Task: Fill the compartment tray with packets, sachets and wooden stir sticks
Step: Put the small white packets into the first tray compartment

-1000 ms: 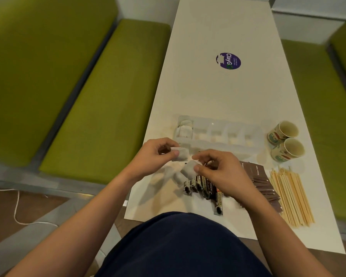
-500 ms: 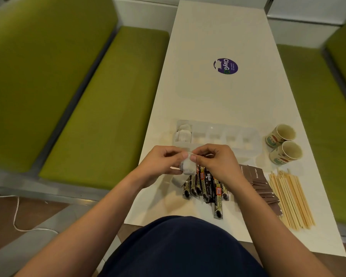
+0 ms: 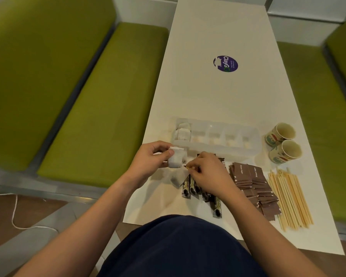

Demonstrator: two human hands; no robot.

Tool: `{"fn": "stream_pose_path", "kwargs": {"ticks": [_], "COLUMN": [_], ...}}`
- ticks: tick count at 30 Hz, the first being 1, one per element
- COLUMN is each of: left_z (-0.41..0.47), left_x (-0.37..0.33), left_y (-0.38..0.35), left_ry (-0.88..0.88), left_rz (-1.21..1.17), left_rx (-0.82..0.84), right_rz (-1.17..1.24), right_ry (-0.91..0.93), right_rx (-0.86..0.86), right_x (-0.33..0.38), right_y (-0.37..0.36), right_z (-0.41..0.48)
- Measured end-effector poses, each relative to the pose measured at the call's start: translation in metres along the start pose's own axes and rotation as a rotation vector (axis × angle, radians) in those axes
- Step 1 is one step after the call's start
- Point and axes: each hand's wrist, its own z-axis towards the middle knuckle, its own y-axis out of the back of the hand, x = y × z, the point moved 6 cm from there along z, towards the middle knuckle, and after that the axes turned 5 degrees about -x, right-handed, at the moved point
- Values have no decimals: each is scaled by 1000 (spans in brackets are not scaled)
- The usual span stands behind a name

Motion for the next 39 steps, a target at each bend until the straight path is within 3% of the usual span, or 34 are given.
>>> {"fn": "stream_pose_path", "kwargs": {"ticks": [5,9,22,27,32,39], "left_z": [-3,-5,-3,-5,-6,-12], "left_x": [5,11,5,-1,4,7], "left_y": [10,17,26,11,7,-3], "left_ry": [-6,7,-117,-185,-129,-12], "left_rz": [-23,-53,53,169,105,-43], "left_rx": [-15,-49,-277,-265,-232,-138], "right_rz": [-238,-262,565,896,861,842], "right_ry": [43,37,-255,-332,-266,-360], "right_rx": [-22,-20,-42,82,203,88], "right_x": [13,15,5,13,19,11], "right_y": [-16,-23,32,31,35,27], "right_z": [8,12,-1,1,-1,8]}}
